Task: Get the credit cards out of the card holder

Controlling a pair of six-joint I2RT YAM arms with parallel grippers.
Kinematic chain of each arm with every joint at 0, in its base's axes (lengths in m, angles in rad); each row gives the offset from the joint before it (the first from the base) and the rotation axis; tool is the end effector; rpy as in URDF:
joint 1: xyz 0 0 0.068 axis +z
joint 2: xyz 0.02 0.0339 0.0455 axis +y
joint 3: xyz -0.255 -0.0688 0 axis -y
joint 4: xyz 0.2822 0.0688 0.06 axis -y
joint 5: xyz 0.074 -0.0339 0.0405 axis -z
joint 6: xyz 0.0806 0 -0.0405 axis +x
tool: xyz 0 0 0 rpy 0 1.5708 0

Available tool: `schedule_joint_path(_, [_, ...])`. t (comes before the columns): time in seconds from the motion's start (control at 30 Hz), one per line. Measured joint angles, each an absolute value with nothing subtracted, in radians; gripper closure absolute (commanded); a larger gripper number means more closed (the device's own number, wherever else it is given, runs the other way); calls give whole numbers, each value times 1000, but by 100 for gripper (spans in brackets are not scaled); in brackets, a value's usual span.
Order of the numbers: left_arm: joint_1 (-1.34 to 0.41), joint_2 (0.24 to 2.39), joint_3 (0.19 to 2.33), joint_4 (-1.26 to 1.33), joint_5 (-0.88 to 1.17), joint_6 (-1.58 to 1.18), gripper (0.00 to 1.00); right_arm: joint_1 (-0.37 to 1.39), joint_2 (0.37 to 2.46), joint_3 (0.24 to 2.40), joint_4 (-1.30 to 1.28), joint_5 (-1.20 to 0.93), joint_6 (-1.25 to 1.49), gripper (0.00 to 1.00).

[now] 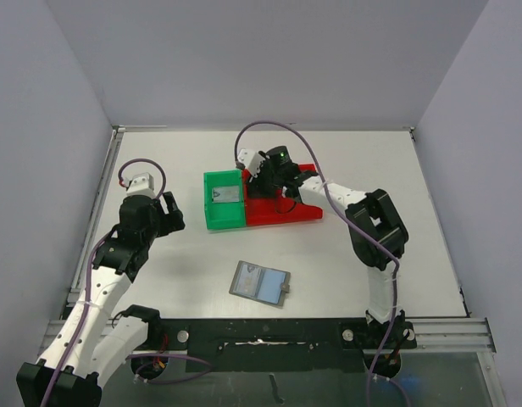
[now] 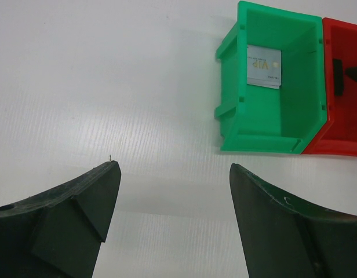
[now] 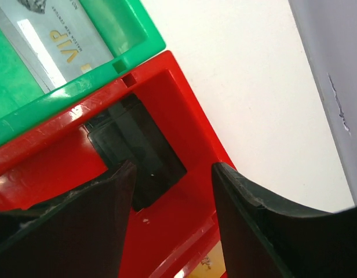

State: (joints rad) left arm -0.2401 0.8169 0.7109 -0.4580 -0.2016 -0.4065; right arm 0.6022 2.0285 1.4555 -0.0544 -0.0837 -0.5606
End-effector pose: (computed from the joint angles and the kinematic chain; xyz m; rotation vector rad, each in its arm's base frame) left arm 0.2580 -0.0466 0.2474 -0.2943 2.1061 -0.1679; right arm 0.4307 0.3042 0.1491 -1.2461 1.8107 0.1153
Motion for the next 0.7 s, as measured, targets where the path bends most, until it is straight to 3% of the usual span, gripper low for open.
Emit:
schedule_joint_path(0.27, [-240,818,711,-458,-200,-406,25,596,1823,1353,30,-62,-343,27])
schedule_joint_path(0.4, [-240,818,711,-455,-193,-405,25,582,1615,1242,118,-6,-149,12])
schedule_joint_path(0.43, [-240,818,711,-453,-192,-403,25,581,1587,1227,124,4,-121,3])
schedule_joint_path(0.7, [-239,818,710,-446,-173,-394,23,555,1318,998,130,157,336,2])
